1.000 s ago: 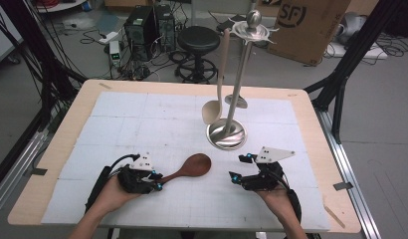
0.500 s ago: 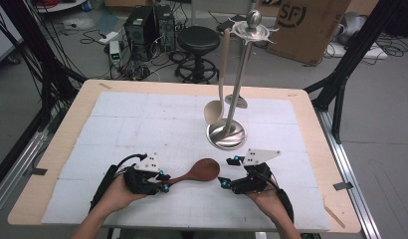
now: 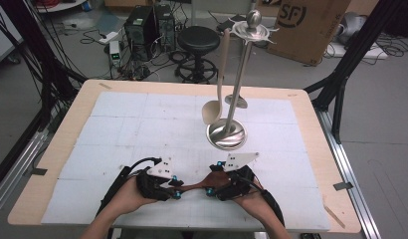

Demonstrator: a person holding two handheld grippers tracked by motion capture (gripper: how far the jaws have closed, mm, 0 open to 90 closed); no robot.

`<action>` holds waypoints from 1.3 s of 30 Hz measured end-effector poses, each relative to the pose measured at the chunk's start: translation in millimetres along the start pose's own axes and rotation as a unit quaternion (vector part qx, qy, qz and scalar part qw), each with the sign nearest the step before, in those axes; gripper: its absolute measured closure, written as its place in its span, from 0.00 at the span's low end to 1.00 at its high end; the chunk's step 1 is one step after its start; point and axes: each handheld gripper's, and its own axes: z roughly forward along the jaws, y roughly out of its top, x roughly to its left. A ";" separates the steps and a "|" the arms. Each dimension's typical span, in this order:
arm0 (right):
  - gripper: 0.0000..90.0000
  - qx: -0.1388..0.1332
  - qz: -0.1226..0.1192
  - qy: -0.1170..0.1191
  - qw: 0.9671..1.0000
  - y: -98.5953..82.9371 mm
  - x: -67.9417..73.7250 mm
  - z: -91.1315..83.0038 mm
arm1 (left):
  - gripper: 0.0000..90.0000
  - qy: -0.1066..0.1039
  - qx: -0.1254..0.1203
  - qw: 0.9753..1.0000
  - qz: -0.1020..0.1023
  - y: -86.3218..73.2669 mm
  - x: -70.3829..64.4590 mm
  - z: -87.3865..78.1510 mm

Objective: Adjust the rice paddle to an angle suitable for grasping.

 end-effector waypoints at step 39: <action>0.76 0.060 -0.030 0.068 0.995 0.5 12.7 23.7 | 0.74 0.007 -0.037 0.999 -0.005 10.2 -4.9 1.0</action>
